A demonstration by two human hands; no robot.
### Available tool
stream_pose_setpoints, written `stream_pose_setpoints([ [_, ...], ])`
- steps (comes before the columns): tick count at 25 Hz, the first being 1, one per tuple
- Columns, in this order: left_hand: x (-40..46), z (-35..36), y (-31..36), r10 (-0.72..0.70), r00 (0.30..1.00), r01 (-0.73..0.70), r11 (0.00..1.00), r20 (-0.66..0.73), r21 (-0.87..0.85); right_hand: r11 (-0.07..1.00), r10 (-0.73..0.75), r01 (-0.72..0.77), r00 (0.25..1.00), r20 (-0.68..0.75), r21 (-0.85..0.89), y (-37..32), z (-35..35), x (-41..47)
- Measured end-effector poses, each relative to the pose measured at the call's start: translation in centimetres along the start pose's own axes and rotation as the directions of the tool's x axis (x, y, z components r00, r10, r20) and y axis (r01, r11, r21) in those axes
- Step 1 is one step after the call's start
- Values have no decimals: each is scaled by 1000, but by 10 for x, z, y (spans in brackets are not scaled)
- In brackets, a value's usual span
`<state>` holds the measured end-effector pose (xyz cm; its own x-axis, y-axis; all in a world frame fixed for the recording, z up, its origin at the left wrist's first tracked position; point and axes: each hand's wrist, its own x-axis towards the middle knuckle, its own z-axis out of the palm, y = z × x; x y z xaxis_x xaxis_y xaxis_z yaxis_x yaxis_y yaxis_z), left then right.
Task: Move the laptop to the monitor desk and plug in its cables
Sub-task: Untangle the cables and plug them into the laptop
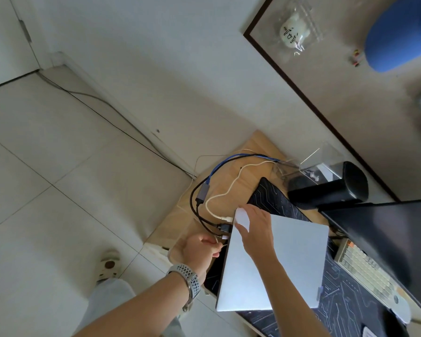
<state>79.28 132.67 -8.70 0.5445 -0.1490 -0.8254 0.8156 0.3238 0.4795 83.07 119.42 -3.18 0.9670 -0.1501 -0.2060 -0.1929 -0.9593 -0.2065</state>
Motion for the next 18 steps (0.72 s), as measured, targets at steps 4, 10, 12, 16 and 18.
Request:
stream_pose_setpoints([
  [4, 6, 4, 0, 9, 1000, -9, 1000, 5, 5, 1000, 15, -15, 1000, 14, 5, -1, 0, -1],
  [10, 10, 6, -2, 26, 998, -30, 997, 66, 67, 1000, 9, -9, 1000, -2, 2, 1, 3, 0],
  [12, 13, 7, -2, 15, 996, -22, 996, 89, 86, 1000, 2, -2, 1000, -15, 9, 1, 4, 0],
  [16, 13, 8, 1, -52, 992, 41, 994, 114, 98, 1000, 2, -3, 1000, -29, -9, 0, 6, 2],
  [18, 14, 8, 2, -86, 988, 72, 992, 132, 103, 1000, 0, -1, 1000, -30, -19, -1, 5, 3],
])
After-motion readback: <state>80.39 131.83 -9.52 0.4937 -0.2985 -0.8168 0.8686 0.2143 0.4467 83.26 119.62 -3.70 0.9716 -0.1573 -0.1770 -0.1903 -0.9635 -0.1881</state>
